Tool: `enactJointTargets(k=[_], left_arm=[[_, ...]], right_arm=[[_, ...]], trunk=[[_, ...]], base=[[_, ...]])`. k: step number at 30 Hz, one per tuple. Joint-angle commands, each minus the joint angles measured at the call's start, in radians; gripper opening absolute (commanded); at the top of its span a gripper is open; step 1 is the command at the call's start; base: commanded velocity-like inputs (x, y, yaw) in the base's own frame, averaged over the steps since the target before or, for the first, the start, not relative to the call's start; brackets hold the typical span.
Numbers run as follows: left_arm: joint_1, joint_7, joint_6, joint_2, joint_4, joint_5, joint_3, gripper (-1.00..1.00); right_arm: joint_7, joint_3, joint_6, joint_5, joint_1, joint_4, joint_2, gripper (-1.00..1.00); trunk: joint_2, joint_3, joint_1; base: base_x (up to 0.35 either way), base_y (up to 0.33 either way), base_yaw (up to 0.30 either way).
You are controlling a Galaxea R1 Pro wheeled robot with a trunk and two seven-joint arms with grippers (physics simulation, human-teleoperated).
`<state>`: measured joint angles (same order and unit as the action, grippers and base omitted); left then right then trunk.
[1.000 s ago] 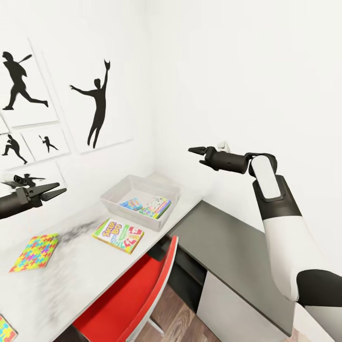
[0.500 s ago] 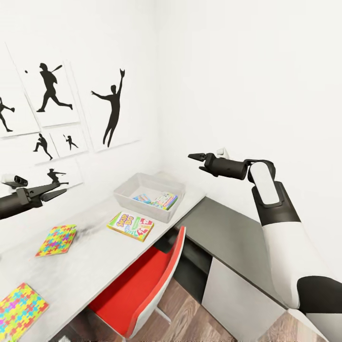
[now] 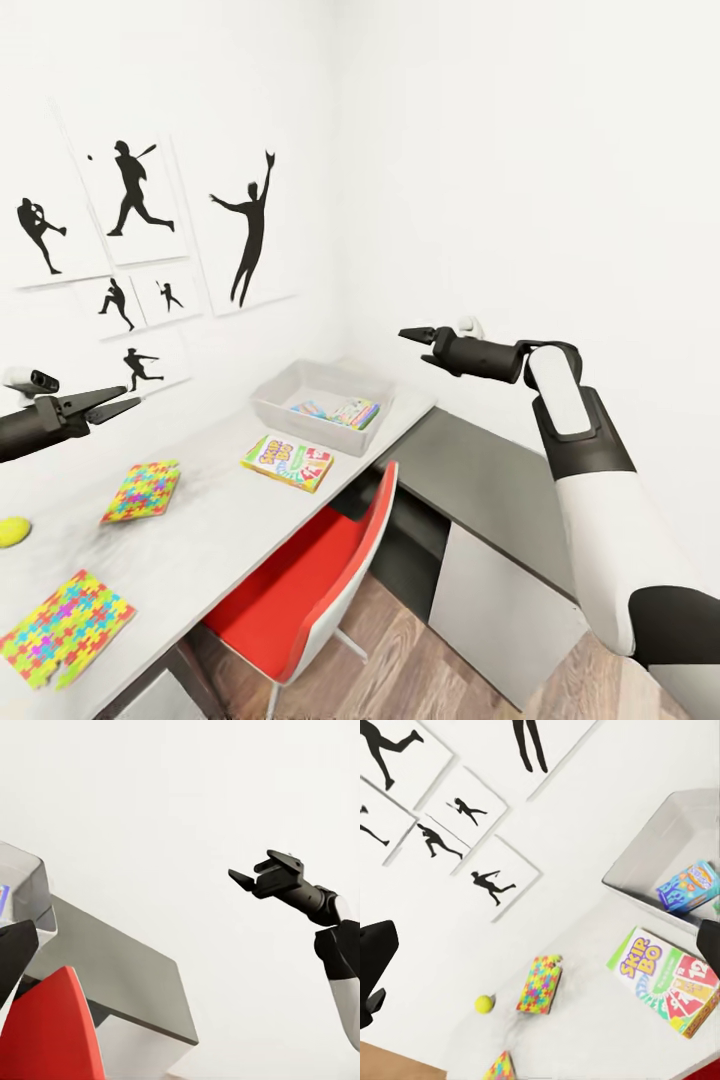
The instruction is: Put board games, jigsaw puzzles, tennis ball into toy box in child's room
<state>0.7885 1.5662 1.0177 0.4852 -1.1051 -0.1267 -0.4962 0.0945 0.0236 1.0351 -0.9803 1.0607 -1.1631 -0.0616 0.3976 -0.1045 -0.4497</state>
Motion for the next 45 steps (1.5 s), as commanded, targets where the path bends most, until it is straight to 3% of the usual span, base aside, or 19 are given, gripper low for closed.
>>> enactJointTargets(k=[1,8,12,15,18,20,24,26,30,33,36,41,45], left_arm=[[0.001,0.005,0.010,0.001,0.000,0.001,0.000,1.00],[0.000,0.005,0.007,0.001,0.000,0.002,-0.001,1.00],[0.000,0.005,0.008,0.001,0.000,-0.001,-0.002,1.00],[0.000,0.005,0.009,0.001,-0.001,-0.003,-0.002,1.00],[0.000,0.005,0.010,0.001,-0.004,-0.005,-0.001,1.00],[0.000,0.005,0.013,0.001,-0.012,-0.005,-0.001,1.00],[0.000,0.005,0.018,0.001,-0.042,-0.006,0.000,1.00],[-0.002,0.005,0.019,0.002,-0.047,-0.006,0.000,1.00],[-0.005,0.005,0.018,0.002,-0.053,-0.005,0.001,1.00],[-0.006,0.005,0.019,0.002,-0.060,-0.005,0.001,1.00],[-0.006,0.005,0.018,0.000,-0.062,-0.004,0.004,1.00],[-0.006,0.005,0.018,-0.003,-0.066,-0.004,0.007,1.00],[-0.011,0.005,0.017,-0.002,-0.067,-0.004,0.007,1.00]], right_arm=[[0.010,0.000,0.002,0.010,0.000,0.000,-0.002,1.00],[0.012,-0.021,0.012,0.010,-0.063,-0.032,-0.016,1.00],[0.014,-0.030,0.012,0.003,-0.141,-0.122,-0.081,1.00],[0.012,-0.042,0.012,-0.027,-0.230,-0.193,-0.139,1.00],[0.009,-0.066,0.012,-0.048,-0.322,-0.271,-0.171,1.00],[0.009,-0.075,0.012,-0.052,-0.378,-0.323,-0.181,1.00],[0.021,-0.112,0.012,-0.061,-0.543,-0.397,-0.190,1.00],[0.051,-0.136,0.012,-0.063,-0.591,-0.404,-0.191,1.00],[0.241,-0.210,0.012,-0.061,-0.687,-0.411,-0.197,1.00],[0.420,-0.308,0.012,-0.057,-0.766,-0.413,-0.217,1.00],[0.515,-0.388,0.012,-0.055,-0.822,-0.413,-0.232,1.00],[0.569,-0.472,0.012,-0.054,-0.894,-0.413,-0.241,1.00],[0.575,-0.490,0.012,-0.052,-0.906,-0.411,-0.242,1.00]], trunk=[[0.002,-0.002,0.000],[0.002,0.001,0.000],[0.002,0.004,0.000],[0.002,0.006,0.000],[0.002,0.008,0.000],[0.002,0.008,0.000],[0.002,0.008,0.000],[0.002,0.008,0.000],[0.002,0.008,0.000],[0.002,0.008,0.000],[0.002,0.008,0.000],[0.002,0.007,0.000],[0.002,0.005,0.000]], base=[[-0.246,-0.069,-0.180],[-0.198,-0.089,-0.250],[-0.028,-0.017,-0.273],[-0.008,-0.005,-0.274],[-0.003,-0.002,-0.205],[-0.001,-0.001,-0.078],[0.000,0.000,-0.026],[0.000,0.000,-0.007],[0.000,0.000,-0.002],[0.000,0.000,0.000],[0.000,0.000,0.000],[0.000,0.000,-0.067],[-0.007,0.000,-0.204]])
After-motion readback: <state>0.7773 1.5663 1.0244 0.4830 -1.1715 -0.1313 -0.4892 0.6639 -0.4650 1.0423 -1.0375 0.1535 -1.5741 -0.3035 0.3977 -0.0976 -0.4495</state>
